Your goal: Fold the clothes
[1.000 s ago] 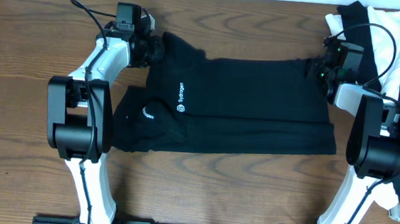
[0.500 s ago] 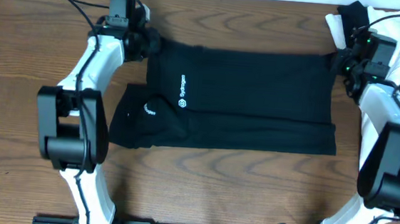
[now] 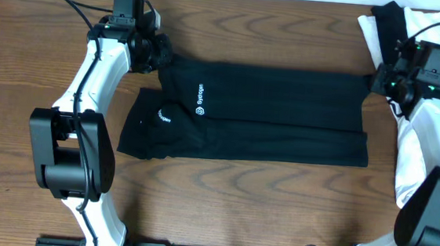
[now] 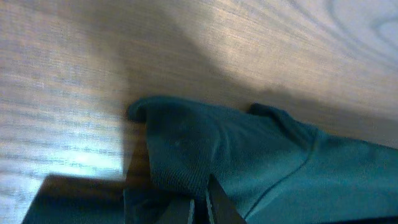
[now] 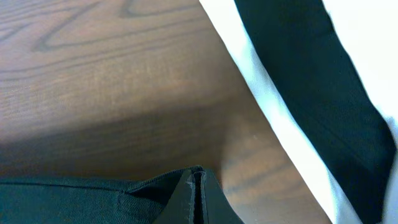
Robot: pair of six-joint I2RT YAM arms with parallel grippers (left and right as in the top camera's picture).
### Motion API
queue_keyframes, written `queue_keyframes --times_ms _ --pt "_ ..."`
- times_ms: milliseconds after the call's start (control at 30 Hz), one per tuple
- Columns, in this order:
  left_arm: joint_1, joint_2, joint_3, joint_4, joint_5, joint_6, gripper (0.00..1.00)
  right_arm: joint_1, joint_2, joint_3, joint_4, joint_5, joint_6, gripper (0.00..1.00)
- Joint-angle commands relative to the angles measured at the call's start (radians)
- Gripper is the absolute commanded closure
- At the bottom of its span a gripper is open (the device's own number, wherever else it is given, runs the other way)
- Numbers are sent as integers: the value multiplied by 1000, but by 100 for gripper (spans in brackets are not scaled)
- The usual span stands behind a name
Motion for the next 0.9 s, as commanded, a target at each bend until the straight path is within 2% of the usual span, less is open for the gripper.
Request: queue_keyframes --times_ms 0,333,867 --pt "11 -18 11 -37 -13 19 94 -31 -40 2 -46 15 4 99" --pt "45 -18 11 -285 -13 37 94 -44 -40 2 -238 18 -22 99" --pt "47 -18 5 -533 -12 43 94 -43 -20 0 -313 19 -23 99"
